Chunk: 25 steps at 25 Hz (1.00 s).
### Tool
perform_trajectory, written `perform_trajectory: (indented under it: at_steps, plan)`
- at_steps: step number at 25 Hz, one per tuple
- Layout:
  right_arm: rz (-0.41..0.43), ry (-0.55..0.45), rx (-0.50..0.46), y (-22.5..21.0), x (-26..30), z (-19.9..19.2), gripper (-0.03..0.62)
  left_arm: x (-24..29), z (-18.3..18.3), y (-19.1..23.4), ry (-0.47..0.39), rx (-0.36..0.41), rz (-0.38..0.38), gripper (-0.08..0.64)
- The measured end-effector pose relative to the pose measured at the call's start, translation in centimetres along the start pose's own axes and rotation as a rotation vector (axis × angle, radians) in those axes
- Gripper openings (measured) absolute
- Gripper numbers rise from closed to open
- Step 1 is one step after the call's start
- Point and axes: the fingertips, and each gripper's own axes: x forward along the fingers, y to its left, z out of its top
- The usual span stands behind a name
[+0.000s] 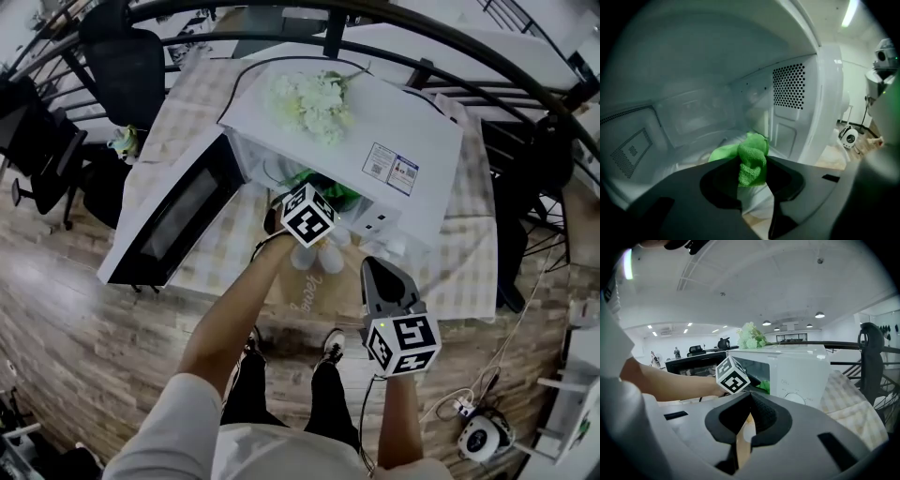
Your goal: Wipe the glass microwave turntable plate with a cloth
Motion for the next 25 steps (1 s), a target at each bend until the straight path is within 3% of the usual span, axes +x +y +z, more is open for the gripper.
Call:
perform_trajectory:
  at_steps: [3,8,13,25]
  plan:
    - [-0.014,-0.009,-0.028,-0.2,-1.7,1.5,0.012,-1.7,-0.1,-1.4,-0.010,-0.051,-0.024,0.147]
    - [-0.048,-0.030,-0.090,-0.5,-4.8,5.3,0.012,-7.5,0.0,-2.5,-0.040,-0.140,0.008,0.149]
    - [-0.070,-0.075,-0.149,-0.3,-7.4,9.8,0.012,-15.3,1.9,-2.7,-0.134,-0.242,0.052,0.149]
    - [-0.032,-0.218,-0.301,4.5,-10.7,18.7,0.012,-34.7,7.6,-0.2,-0.369,-0.171,0.336,0.150]
